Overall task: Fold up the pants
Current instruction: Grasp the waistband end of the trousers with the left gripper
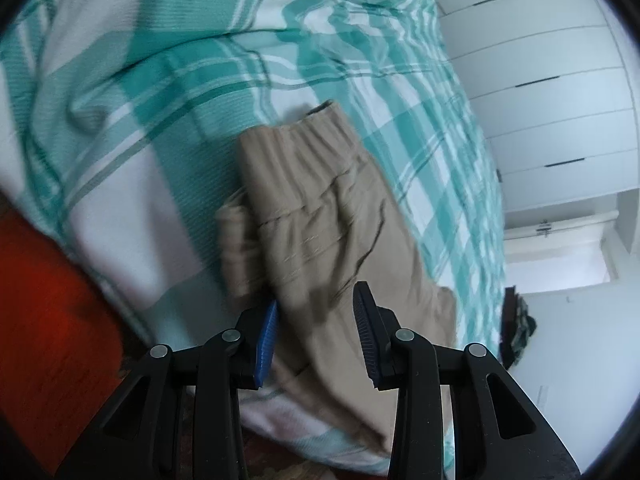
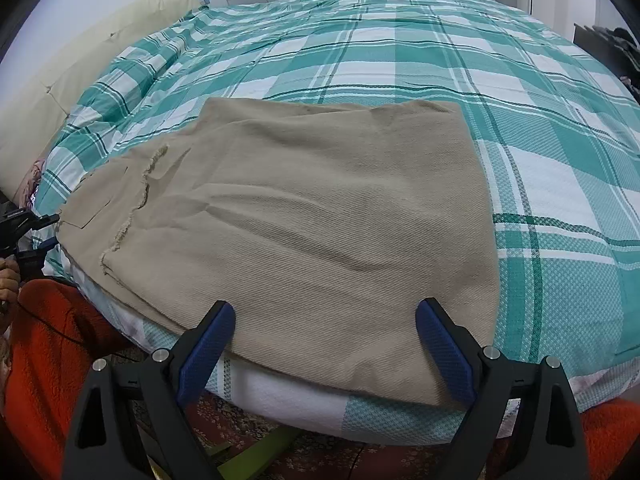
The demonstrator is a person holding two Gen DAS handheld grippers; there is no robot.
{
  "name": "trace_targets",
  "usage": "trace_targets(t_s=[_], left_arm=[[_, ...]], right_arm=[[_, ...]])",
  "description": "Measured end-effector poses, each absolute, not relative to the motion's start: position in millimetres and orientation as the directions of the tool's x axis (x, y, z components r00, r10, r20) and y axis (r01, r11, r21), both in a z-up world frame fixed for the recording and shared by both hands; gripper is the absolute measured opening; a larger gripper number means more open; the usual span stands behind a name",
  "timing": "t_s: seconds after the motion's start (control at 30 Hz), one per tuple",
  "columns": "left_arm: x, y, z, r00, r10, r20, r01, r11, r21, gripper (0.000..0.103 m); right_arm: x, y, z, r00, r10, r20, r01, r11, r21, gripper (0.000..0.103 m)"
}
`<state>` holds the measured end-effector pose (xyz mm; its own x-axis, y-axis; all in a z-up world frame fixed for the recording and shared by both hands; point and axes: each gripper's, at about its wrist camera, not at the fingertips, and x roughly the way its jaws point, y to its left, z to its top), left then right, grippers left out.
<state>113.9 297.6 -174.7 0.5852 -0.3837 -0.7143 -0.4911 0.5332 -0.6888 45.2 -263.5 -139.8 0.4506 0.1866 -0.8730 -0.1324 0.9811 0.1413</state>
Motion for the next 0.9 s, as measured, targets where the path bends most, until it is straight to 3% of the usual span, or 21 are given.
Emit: trace_targets(t_s=[0.03, 0.17, 0.37, 0.47, 0.5, 0.53, 0.6, 0.9], left_arm=[[113.9, 298.0, -173.4, 0.591, -0.379, -0.712, -0.488, 0.536, -0.689, 0.005], [102.2, 297.3, -157.4, 0.629, -0.384, -0.676, -0.433, 0.549, -0.715, 0.003], [100.5, 294.0, -183.4, 0.547, -0.347, -0.762, -0.504, 0.59, -0.631, 0.005], [94.8, 301.1, -169.4, 0.609, -0.325, -0.724, -0.49, 0.564, -0.665, 0.013], [87.8, 307.6, -163.2, 0.648, -0.296, -0.702, -0.488, 0.547, -0.68, 0.028], [79.2, 315.1, -157.2, 0.683, -0.262, -0.681, -0.493, 0.523, -0.695, 0.049], [67.5, 328.5, -153.3, 0.717, -0.198, -0.669, -0.52, 0.488, -0.701, 0.062], [105.3, 321.1, -182.0, 0.656, -0.335, -0.676, -0.49, 0.491, -0.72, 0.06]], right_arm=[[45.2, -263.8, -139.8, 0.45, 0.186, -0.873, -0.133, 0.981, 0.141, 0.092], [45.1, -263.2, -140.1, 0.451, 0.183, -0.873, -0.133, 0.982, 0.137, 0.092], [45.2, -263.4, -140.8, 0.452, 0.182, -0.873, -0.132, 0.982, 0.136, 0.093], [45.3, -262.8, -141.2, 0.451, 0.177, -0.875, -0.137, 0.982, 0.129, 0.094], [44.8, -263.1, -141.0, 0.452, 0.177, -0.874, -0.139, 0.982, 0.127, 0.094], [44.4, -263.7, -141.0, 0.452, 0.18, -0.874, -0.14, 0.982, 0.129, 0.094], [44.6, -265.0, -141.0, 0.452, 0.186, -0.873, -0.14, 0.981, 0.137, 0.094], [44.6, -261.7, -141.2, 0.454, 0.174, -0.874, -0.14, 0.982, 0.123, 0.096]])
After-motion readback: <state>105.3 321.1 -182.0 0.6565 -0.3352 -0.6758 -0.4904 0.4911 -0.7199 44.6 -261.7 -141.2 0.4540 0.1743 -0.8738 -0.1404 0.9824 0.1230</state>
